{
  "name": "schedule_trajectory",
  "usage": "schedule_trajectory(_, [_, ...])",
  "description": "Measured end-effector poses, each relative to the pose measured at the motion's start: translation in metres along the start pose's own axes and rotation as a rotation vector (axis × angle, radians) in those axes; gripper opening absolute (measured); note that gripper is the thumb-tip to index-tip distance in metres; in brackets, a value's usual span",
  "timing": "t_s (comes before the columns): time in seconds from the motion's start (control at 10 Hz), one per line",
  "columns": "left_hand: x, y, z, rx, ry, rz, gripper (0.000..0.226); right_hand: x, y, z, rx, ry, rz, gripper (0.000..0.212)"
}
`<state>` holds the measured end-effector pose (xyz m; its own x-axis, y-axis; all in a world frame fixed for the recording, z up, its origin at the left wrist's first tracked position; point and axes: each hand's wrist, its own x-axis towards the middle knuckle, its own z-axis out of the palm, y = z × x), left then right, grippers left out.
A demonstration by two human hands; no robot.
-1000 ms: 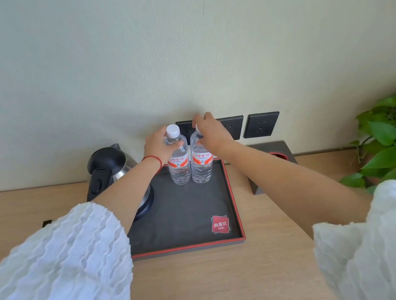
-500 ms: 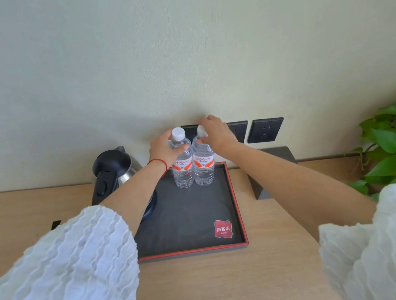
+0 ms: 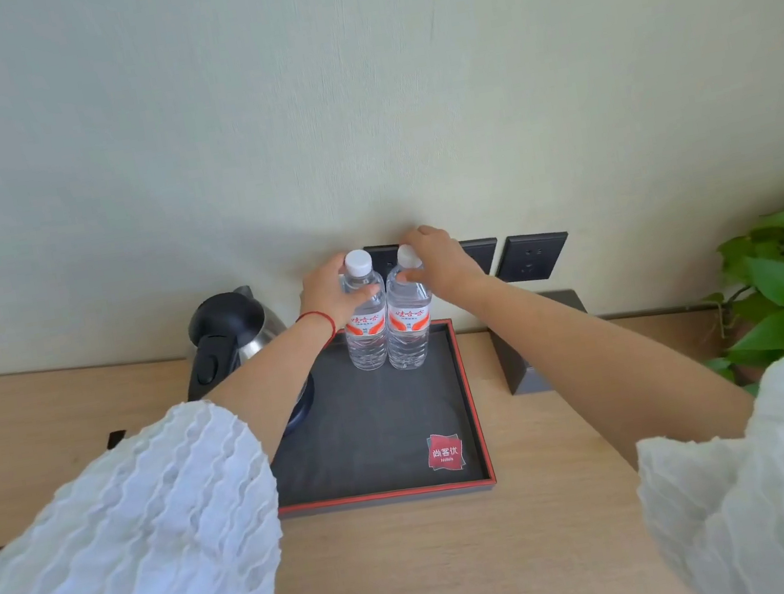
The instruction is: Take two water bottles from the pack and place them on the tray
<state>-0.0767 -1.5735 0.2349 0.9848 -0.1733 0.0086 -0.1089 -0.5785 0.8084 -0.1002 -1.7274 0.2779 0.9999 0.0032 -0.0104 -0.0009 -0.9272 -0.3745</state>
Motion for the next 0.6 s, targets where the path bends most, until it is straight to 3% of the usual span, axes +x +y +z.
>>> schedule_trajectory(0.2, [-0.011,-0.001,0.002,-0.102,0.012,-0.054,0.06,-0.014,0.003,0.009,0.111,0.073,0.056,0.049])
schedule_trajectory(0.3, [-0.025,0.0,-0.009,-0.072,0.058,-0.154,0.057,-0.028,0.001,0.007,0.22,0.188,0.174,0.049])
schedule_trajectory(0.4, [-0.04,0.017,-0.037,-0.173,0.152,-0.217,0.025,-0.047,-0.005,-0.014,0.285,0.311,0.235,0.03])
schedule_trajectory(0.6, [-0.06,0.1,-0.133,-0.569,0.07,-0.259,0.03,-0.088,-0.033,-0.11,0.969,0.207,0.292,0.031])
